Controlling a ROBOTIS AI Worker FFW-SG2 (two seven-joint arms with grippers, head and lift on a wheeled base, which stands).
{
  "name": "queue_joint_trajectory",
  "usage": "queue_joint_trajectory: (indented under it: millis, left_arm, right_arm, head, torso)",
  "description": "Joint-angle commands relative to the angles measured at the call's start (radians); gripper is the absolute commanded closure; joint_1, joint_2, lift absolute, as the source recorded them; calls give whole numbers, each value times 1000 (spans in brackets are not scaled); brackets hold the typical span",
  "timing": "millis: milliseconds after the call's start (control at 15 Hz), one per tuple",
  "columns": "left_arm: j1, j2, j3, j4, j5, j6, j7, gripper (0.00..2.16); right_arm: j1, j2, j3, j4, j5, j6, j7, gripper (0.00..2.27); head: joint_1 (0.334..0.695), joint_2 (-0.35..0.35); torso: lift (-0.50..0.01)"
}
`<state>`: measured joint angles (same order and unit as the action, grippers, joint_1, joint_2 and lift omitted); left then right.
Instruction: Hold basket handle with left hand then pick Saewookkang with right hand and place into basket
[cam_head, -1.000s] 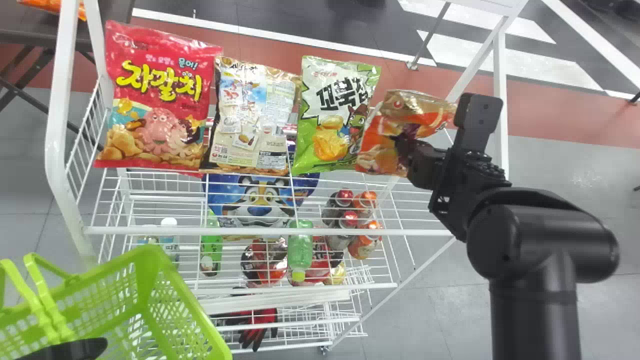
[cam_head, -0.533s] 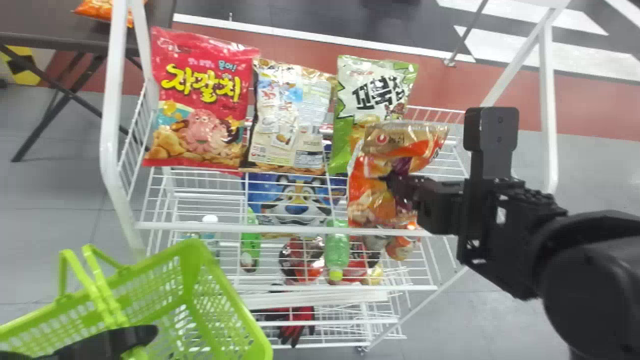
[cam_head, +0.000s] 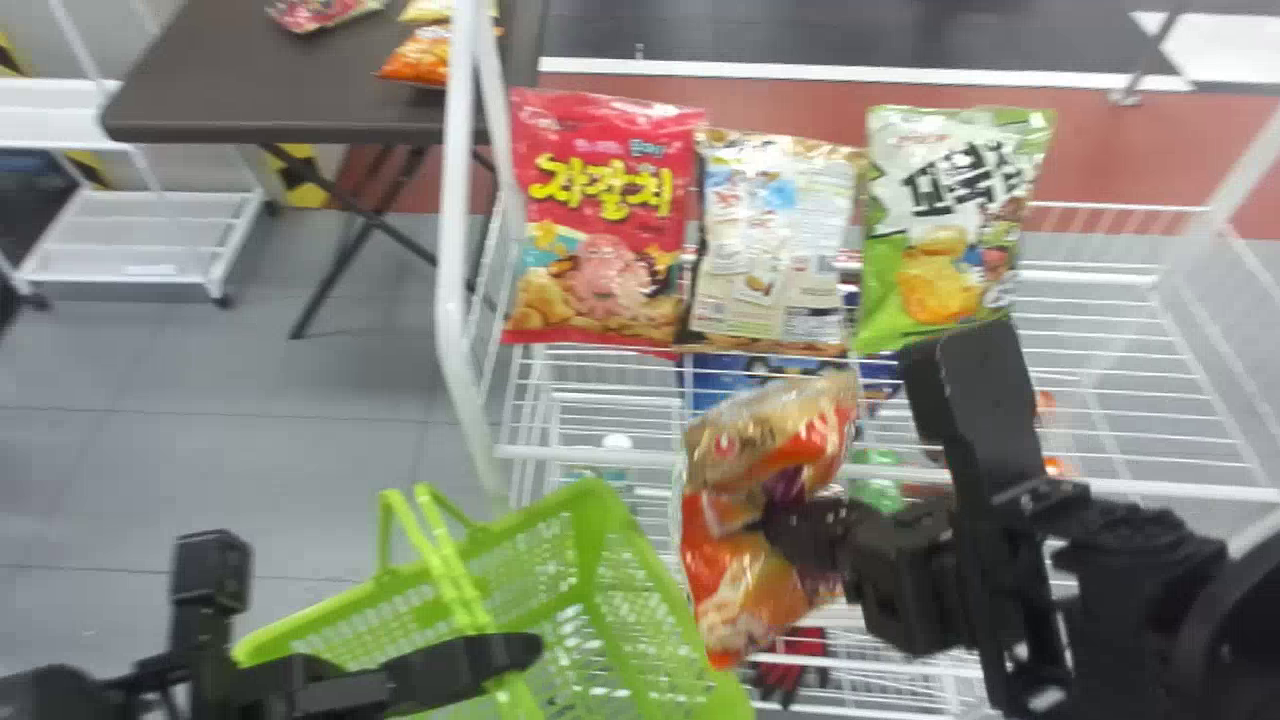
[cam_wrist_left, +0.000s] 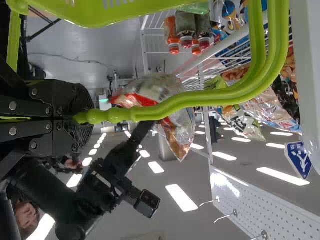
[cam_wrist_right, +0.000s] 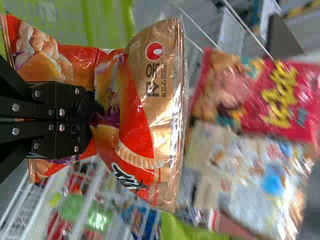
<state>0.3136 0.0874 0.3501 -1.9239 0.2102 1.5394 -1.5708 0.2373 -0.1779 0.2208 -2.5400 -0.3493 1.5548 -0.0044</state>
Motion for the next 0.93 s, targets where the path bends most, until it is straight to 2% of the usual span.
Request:
queue_joint_trajectory:
  millis: [0, 133, 267, 333, 400, 467, 533, 600, 733, 867]
  left_arm:
    - [-1, 0, 1, 0, 0, 32, -10, 2152]
    - [-4, -2, -5, 5, 0, 32, -10, 2152]
    - [-7, -2, -5, 5, -2, 32, -10, 2152]
    - [-7, -2, -3, 5, -2, 32, -10, 2152]
    - [-7, 0, -2, 6, -2, 32, -10, 2152]
    - [-10, 0, 0, 9, -2, 32, -10, 2152]
    - [-15, 0, 1, 17, -2, 32, -10, 2152]
    - [-21, 0, 0, 25, -2, 32, -10, 2152]
    - [-25, 0, 1, 40, 0, 32, -10, 2152]
    - [-25, 0, 7, 43, 0, 32, -10, 2152]
  right_arm:
    - [13, 3, 124, 87, 10, -92, -2, 2246]
    - [11, 11, 227, 204, 21, -288, 3, 2246]
    - [5, 40, 288, 293, 29, -384, 9, 2243]
    - [-1, 48, 319, 328, 46, -380, 6, 2196]
    - [-3, 52, 342, 354, 73, -371, 4, 2027]
    - [-1, 52, 357, 374, 93, -353, 4, 1561]
    - [4, 51, 362, 383, 110, -341, 4, 711]
    - [20, 48, 376, 382, 161, -344, 4, -2]
    - [39, 23, 384, 380, 240, -488, 0, 6]
    - [70, 18, 334, 368, 302, -654, -28, 39]
  head:
    - [695, 125]
    - [695, 199]
    - [695, 282]
    - [695, 347]
    - [695, 350]
    - [695, 350]
    - [695, 350]
    - [695, 350]
    - [695, 350]
    - [695, 350]
  torso:
    - [-19]
    - [-19]
    - [-19]
    - [-19]
    - [-19]
    - [-19]
    - [-19]
    - [-19]
    - [-19]
    - [-19]
